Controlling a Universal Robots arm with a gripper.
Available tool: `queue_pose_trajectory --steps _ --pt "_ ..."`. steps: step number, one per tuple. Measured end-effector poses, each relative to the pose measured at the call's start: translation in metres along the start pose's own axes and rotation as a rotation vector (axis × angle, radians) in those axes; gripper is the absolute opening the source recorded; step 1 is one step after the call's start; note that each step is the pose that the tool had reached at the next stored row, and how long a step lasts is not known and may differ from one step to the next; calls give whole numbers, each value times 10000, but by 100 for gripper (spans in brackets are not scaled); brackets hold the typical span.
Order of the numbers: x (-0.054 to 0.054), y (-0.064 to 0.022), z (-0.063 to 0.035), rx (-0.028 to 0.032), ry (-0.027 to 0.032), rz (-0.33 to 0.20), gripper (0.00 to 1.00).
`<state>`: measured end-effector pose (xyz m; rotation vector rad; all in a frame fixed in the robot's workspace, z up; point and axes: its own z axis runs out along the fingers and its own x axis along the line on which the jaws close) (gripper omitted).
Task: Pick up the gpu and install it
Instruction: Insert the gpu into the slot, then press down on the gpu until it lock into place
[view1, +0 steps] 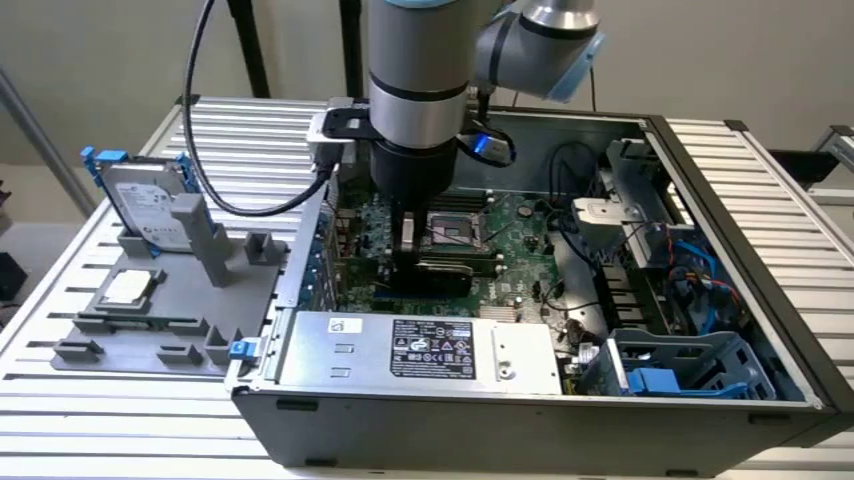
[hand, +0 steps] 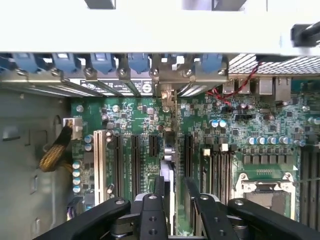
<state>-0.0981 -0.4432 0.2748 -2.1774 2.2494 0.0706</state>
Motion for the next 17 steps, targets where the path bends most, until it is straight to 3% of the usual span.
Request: queue_pose_trajectory --steps 6,7,17 --pt "-9 6 -236 0 0 -1 100" --pt "-9 6 -244 -1 2 -1 0" --pt "-9 6 -244 0 -1 -1 0"
